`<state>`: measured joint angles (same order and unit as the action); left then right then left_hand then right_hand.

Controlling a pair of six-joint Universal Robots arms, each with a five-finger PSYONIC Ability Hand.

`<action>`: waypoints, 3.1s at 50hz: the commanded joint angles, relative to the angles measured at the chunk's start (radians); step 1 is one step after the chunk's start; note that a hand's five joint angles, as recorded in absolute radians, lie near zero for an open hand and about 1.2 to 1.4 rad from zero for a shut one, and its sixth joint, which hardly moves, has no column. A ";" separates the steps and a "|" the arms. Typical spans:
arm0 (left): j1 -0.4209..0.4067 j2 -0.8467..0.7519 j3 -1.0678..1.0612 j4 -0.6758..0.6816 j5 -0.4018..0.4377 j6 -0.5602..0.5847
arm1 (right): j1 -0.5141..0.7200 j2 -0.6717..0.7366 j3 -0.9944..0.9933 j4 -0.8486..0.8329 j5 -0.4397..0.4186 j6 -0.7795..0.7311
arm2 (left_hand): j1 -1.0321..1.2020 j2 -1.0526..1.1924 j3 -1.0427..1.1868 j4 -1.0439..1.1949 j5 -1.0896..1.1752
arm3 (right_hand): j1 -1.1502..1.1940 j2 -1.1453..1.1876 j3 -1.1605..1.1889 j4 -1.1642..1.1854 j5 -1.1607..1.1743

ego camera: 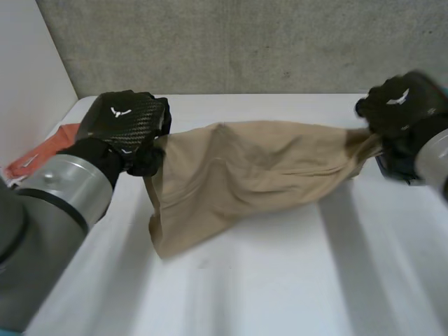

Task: Fold the laundry.

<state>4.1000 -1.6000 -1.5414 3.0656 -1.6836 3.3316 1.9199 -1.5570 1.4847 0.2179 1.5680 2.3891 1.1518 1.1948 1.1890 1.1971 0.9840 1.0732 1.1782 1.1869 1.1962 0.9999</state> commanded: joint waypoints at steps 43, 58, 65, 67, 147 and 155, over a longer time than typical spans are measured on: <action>0.102 -0.244 0.212 0.355 0.027 0.115 | 0.007 0.252 -0.080 -0.571 -0.022 0.107 | 0.244 0.201 0.207 0.199 0.238 | 0.323 0.218 0.209 0.200 0.222; 0.091 -0.529 -0.051 0.344 0.021 0.124 | 0.005 0.443 0.213 -0.391 -0.046 0.107 | 0.244 0.201 0.207 0.199 0.238 | 0.323 0.218 0.209 0.200 0.222; 0.054 -0.493 -0.051 0.346 0.021 0.126 | 0.004 0.457 0.226 -0.394 -0.043 0.116 | -0.497 -0.540 -0.534 -0.542 -0.504 | 0.323 0.218 0.209 0.200 0.222; 0.037 -0.417 -0.063 0.349 0.021 0.128 | 0.004 0.454 0.233 -0.402 -0.043 0.130 | -0.644 -0.687 -0.682 -0.690 -0.651 | 0.323 0.218 0.209 0.200 0.222; 0.049 -0.465 -0.292 0.597 -0.024 0.431 | 0.001 0.422 0.249 -0.378 -0.034 0.140 | 0.244 0.201 0.207 0.199 0.238 | 0.323 0.218 0.209 0.200 0.222; 0.017 -0.097 -0.332 0.233 -0.022 0.319 | -0.004 0.230 0.210 -0.030 -0.034 -0.017 | 0.244 0.201 0.207 0.199 0.238 | 0.323 0.218 0.209 0.200 0.222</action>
<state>4.1447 -1.9666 -1.8469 3.5720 -1.7035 3.7350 1.9205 -1.1998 1.7221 -0.0610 1.5329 2.4834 1.1092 1.1937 1.1893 1.1969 1.0121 1.1106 1.1823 1.1985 1.2005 1.0202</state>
